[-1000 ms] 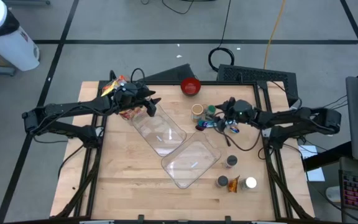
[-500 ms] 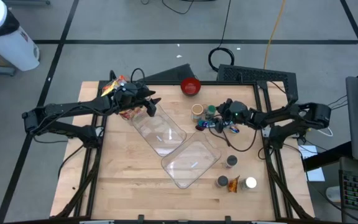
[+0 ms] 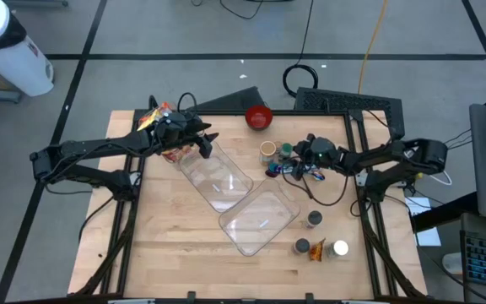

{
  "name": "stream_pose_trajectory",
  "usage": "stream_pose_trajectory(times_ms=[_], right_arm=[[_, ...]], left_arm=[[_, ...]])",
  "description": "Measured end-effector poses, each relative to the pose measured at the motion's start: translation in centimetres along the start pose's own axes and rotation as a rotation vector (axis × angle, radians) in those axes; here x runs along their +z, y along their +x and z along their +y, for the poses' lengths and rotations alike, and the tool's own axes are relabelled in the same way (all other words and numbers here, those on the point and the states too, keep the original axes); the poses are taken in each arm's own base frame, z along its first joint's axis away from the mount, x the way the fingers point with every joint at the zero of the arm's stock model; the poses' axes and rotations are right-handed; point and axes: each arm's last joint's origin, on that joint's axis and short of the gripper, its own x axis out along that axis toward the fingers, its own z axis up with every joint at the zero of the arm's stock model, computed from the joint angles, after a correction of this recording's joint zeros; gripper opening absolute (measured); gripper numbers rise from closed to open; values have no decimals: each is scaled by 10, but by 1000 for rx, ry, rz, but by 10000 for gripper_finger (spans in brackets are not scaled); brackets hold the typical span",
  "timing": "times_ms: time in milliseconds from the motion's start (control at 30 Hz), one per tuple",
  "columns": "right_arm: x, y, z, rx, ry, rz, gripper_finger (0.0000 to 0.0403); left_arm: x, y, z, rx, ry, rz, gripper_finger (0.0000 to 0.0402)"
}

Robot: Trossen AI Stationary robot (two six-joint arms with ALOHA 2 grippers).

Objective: Pick & Place Food Item
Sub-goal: Put the green seasoning bottle into the middle transparent bin

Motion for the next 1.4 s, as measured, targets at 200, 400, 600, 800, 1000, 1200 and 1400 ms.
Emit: stream_pose_trajectory(times_ms=[200,400,600,800,1000,1200,1400], right_arm=[[5,-7,-1,-31,11,-9,190],[20,-28,-2,-29,33,-56,190],[35,-54,9,42,80,-144,190],[58,-75,30,146,53,-150,190],[74,-78,54,213,0,-143,190],[67,-67,64,233,-22,-80,190],[68,-62,66,239,-24,-98,190]], left_arm=[[0,0,0,-1,-3,0,230],[0,0,0,-11,-59,1,230],[13,-3,-7,-173,-92,-31,230],[48,-4,-26,-274,-43,41,230],[83,17,-62,-339,136,82,230],[97,50,-111,-435,344,113,230],[94,78,-150,-503,477,99,230]])
